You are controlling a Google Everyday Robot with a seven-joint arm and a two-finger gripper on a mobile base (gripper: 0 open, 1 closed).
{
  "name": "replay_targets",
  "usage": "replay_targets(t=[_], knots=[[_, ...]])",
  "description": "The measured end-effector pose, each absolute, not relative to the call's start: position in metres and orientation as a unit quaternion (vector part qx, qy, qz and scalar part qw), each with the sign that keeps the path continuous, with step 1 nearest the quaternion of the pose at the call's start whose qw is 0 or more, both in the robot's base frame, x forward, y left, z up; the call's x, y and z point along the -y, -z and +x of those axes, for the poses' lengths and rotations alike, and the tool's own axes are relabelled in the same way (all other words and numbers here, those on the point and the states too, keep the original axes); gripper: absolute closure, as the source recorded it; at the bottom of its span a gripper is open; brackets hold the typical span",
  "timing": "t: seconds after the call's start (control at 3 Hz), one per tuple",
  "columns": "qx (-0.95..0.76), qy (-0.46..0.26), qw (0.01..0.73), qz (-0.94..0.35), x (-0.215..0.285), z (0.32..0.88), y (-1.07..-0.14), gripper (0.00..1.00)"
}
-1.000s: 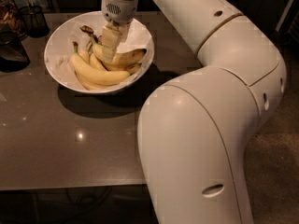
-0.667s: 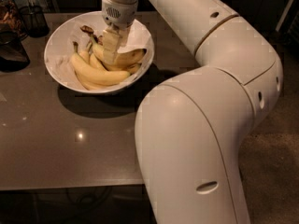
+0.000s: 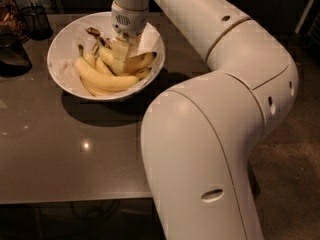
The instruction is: Pick banana from white bowl
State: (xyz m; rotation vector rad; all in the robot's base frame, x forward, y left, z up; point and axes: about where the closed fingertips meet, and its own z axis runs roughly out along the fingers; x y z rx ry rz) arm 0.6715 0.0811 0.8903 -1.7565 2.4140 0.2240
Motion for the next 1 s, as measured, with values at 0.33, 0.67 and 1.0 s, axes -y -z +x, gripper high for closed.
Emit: replay_targets(t=[0.33, 0.67, 1.0], knots=[[-0.804, -0.071, 0.073, -0.585, -0.0786, 0.6710, -0.8883, 0.57], [-0.804, -0.068, 0.071, -0.586, -0.0756, 0.6692, -0.8868, 0.80], [-0.804, -0.068, 0.071, -0.586, -0.0755, 0.6692, -0.8867, 1.00]])
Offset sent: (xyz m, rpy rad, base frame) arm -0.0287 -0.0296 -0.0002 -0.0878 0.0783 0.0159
